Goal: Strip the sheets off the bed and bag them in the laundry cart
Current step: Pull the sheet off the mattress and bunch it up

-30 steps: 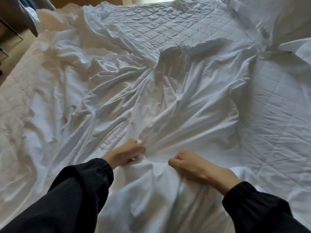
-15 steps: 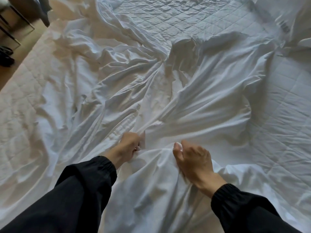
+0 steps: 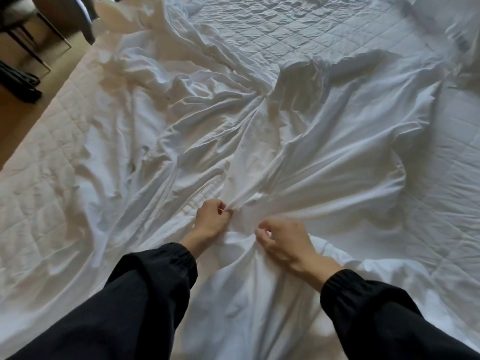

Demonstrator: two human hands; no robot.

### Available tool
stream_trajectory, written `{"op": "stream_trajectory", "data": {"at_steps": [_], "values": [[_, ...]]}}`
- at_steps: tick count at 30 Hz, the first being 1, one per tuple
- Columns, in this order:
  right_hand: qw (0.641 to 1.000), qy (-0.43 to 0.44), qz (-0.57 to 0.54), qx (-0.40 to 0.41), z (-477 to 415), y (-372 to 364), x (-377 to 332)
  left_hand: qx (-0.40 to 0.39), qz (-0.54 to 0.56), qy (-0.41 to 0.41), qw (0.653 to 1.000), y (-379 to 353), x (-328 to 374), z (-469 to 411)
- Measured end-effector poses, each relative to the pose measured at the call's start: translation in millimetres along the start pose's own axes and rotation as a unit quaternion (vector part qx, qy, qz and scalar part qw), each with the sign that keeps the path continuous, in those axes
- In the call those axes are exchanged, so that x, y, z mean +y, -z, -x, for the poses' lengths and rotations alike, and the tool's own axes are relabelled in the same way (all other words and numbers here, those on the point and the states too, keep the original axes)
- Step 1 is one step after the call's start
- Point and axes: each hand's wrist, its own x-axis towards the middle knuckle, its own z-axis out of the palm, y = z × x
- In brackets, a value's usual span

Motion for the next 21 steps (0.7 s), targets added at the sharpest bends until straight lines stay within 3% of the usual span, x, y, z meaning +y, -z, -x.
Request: {"op": "stream_trajectory", "data": {"at_steps": [3, 5, 7, 9, 11, 13, 18, 21], "values": [[0.991, 0.015, 0.013, -0.133, -7, -4, -9, 0.101, -0.062, -0.092, 0.989, -9, -1, 11], [0.984, 0.036, 0.026, -0.171, -6, -7, -9, 0.15, -0.147, -0.187, 0.96, -13, 4, 20], [0.978, 0.032, 0.012, -0.205, -1, -9, -11, 0.081, -0.246, -0.186, 0.948, -14, 12, 22], [0.969, 0.017, 0.004, -0.248, 1, -11, -14, -0.013, -0.35, -0.129, 0.928, -14, 18, 15], [0.965, 0.006, 0.012, -0.262, 1, -11, -16, -0.065, -0.392, -0.101, 0.912, -12, 20, 8], [0.967, -0.003, 0.017, -0.255, 0, -9, -18, -0.082, -0.389, -0.102, 0.912, -10, 16, 3], [0.966, -0.002, 0.014, -0.257, 2, -8, -21, -0.065, -0.277, -0.115, 0.952, 12, -6, 3], [0.944, 0.009, 0.005, -0.329, 3, 0, -26, -0.009, -0.228, -0.106, 0.968, 24, -24, -1]]}}
